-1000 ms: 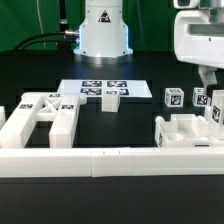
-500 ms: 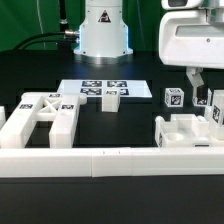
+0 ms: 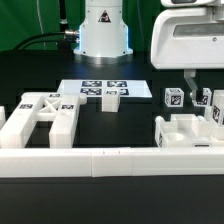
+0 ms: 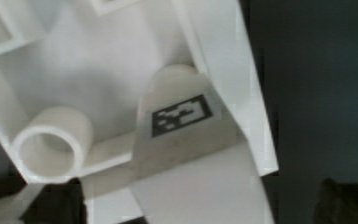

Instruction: Assemble chair

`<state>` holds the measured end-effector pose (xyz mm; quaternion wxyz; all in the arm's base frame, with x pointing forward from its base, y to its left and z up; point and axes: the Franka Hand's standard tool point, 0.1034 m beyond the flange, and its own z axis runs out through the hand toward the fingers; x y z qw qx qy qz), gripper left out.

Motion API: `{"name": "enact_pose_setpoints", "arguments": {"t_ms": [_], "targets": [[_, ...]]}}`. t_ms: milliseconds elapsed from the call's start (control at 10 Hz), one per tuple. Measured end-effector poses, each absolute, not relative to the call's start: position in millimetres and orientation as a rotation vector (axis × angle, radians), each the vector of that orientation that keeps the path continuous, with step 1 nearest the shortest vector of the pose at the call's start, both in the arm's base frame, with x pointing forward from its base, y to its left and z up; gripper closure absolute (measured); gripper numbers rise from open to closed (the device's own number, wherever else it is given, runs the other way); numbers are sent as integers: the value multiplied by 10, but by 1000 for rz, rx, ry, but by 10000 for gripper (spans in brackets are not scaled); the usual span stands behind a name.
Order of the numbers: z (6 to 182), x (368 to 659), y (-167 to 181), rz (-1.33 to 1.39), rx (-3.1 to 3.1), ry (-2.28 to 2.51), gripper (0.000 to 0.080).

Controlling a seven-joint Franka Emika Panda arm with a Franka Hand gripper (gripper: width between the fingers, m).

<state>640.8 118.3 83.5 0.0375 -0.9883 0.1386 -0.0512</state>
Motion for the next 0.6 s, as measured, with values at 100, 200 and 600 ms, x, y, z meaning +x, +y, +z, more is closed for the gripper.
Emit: {"name": "enact_pose_setpoints", "arguments": {"t_ms": [100, 200, 600], "targets": [[827, 6403, 1185, -161, -3041, 373, 150], [826, 6399, 1197, -166, -3062, 234, 150], [800, 6405, 1180, -205, -3076, 30, 265]]}}
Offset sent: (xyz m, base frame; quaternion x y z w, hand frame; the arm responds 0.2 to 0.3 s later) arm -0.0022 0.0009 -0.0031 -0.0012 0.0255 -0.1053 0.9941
